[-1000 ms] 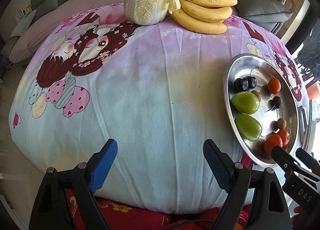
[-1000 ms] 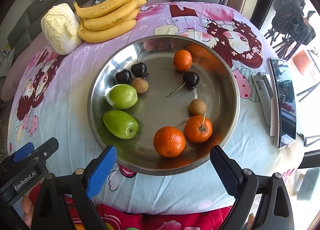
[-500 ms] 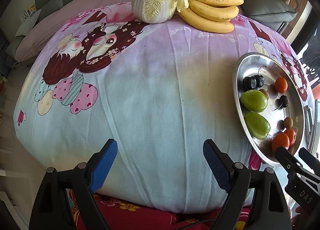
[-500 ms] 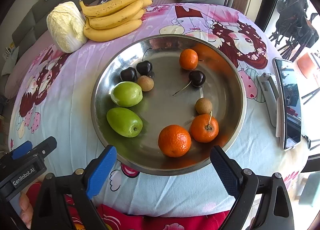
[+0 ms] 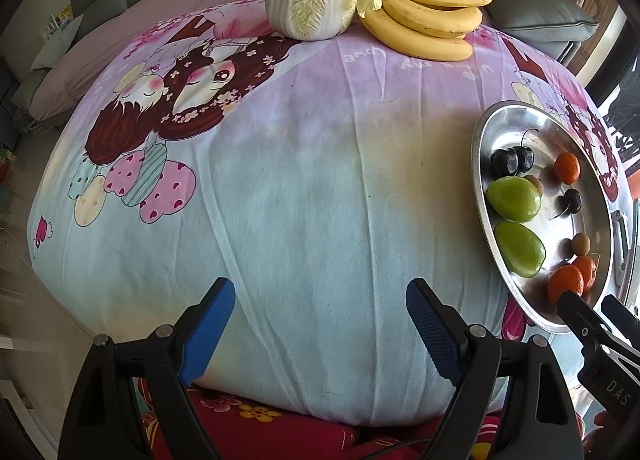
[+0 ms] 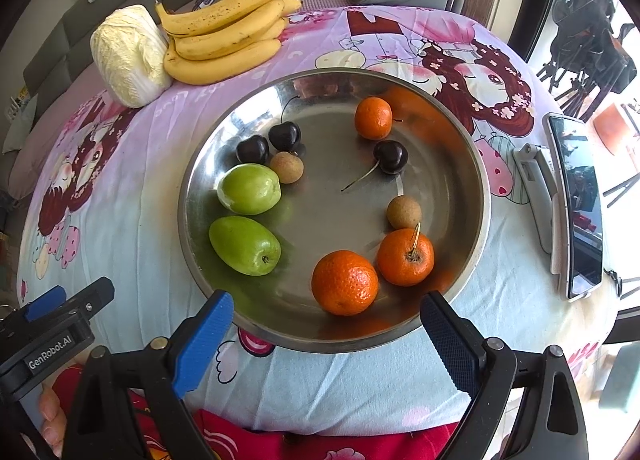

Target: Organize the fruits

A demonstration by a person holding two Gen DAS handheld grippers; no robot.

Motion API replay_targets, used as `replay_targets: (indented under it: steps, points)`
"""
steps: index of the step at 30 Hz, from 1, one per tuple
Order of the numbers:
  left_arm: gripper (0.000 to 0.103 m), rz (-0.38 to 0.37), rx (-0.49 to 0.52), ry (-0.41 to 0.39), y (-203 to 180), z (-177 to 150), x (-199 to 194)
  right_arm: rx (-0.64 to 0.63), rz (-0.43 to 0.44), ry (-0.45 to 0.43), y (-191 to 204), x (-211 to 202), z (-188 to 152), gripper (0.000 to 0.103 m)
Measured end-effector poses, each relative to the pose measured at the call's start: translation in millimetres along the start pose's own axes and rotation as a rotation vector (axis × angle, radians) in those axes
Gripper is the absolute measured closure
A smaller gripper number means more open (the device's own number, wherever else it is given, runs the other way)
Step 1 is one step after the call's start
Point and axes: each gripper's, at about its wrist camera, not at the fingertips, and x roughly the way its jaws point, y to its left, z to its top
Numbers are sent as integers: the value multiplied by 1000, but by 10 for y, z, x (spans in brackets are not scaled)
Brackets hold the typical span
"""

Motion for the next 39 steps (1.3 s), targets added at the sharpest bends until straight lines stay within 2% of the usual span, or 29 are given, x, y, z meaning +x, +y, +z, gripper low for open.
replay_targets:
  steps: [39]
  points:
    - [15,5,-28,32,35,3,59,1,0,2,-9,3,1,7]
